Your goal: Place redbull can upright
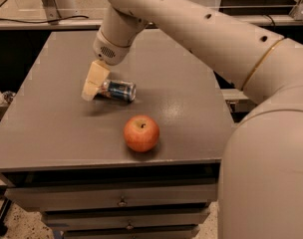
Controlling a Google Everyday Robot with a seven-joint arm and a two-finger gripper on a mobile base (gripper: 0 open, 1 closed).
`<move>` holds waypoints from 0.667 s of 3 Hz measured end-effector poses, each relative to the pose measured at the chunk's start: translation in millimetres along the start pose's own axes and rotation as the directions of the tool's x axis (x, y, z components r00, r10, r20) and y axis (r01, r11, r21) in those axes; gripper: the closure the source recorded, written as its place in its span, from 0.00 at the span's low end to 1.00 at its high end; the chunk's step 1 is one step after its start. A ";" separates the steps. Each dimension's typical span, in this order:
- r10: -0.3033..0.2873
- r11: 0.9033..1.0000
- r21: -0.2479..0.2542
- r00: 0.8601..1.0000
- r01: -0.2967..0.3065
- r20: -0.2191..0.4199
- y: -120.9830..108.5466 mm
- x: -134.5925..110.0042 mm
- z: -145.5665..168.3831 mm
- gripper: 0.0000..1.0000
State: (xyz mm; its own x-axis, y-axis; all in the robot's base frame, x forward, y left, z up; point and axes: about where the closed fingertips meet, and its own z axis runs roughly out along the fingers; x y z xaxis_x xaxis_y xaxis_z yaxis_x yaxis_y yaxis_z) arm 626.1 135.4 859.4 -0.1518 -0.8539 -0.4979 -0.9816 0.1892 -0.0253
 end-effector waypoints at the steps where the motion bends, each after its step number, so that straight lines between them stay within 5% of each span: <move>1: -0.022 1.000 0.005 0.999 0.022 -0.041 7.7 -5.2 8.9 0.00; 2: -0.051 0.999 0.002 0.993 0.051 -0.106 13.1 -3.0 19.7 0.00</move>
Offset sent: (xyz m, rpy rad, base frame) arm -0.0144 0.0170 -0.0244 -0.1914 -0.0145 0.0649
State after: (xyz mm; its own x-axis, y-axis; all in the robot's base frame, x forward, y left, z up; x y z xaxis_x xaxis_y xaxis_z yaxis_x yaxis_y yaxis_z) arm 615.9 150.0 843.4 -0.1130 -0.9088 -0.4017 -0.9879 0.1460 -0.0525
